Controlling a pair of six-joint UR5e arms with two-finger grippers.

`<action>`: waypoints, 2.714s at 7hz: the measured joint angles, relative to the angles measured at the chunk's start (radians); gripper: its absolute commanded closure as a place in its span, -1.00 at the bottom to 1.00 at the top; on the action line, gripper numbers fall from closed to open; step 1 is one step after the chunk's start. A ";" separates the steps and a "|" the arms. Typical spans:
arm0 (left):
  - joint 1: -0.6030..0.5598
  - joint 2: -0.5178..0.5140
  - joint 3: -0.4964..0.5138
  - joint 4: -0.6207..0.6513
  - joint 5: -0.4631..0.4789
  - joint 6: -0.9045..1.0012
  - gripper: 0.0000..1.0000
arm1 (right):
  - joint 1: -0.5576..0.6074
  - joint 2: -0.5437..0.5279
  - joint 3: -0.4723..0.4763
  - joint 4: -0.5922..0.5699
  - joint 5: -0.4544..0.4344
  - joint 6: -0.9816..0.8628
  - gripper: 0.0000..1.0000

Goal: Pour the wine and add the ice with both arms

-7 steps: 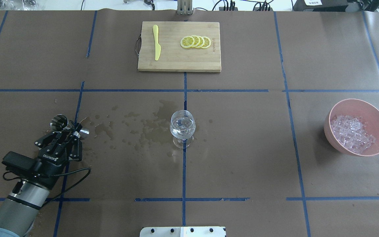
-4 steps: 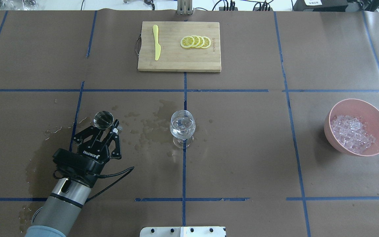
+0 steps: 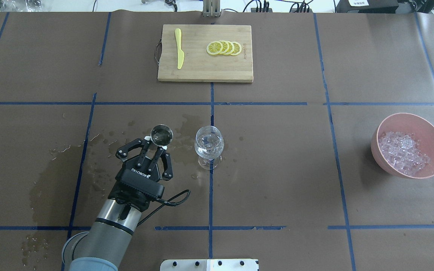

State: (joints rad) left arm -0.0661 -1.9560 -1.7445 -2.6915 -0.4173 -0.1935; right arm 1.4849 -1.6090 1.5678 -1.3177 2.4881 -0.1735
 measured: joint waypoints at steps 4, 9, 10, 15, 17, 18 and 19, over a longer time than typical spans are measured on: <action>-0.002 -0.058 0.001 0.208 0.000 0.179 1.00 | 0.000 0.000 -0.001 0.000 0.001 0.004 -1.00; -0.026 -0.121 -0.006 0.389 0.004 0.438 1.00 | 0.000 0.000 -0.002 0.000 0.014 0.025 -1.00; -0.035 -0.136 -0.008 0.424 0.004 0.470 1.00 | 0.000 0.000 -0.002 0.000 0.016 0.031 -1.00; -0.077 -0.157 -0.022 0.475 0.045 0.813 1.00 | 0.000 0.003 -0.015 0.000 0.017 0.035 -1.00; -0.078 -0.164 -0.025 0.475 0.071 0.939 1.00 | 0.000 0.010 -0.036 0.000 0.017 0.034 -1.00; -0.077 -0.168 -0.025 0.475 0.080 1.003 1.00 | -0.001 0.019 -0.060 0.001 0.017 0.033 -1.00; -0.077 -0.172 -0.026 0.474 0.088 1.054 1.00 | -0.001 0.031 -0.077 0.001 0.017 0.033 -1.00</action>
State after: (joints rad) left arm -0.1430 -2.1280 -1.7701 -2.2173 -0.3294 0.8606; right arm 1.4837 -1.5780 1.4906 -1.3164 2.5050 -0.1409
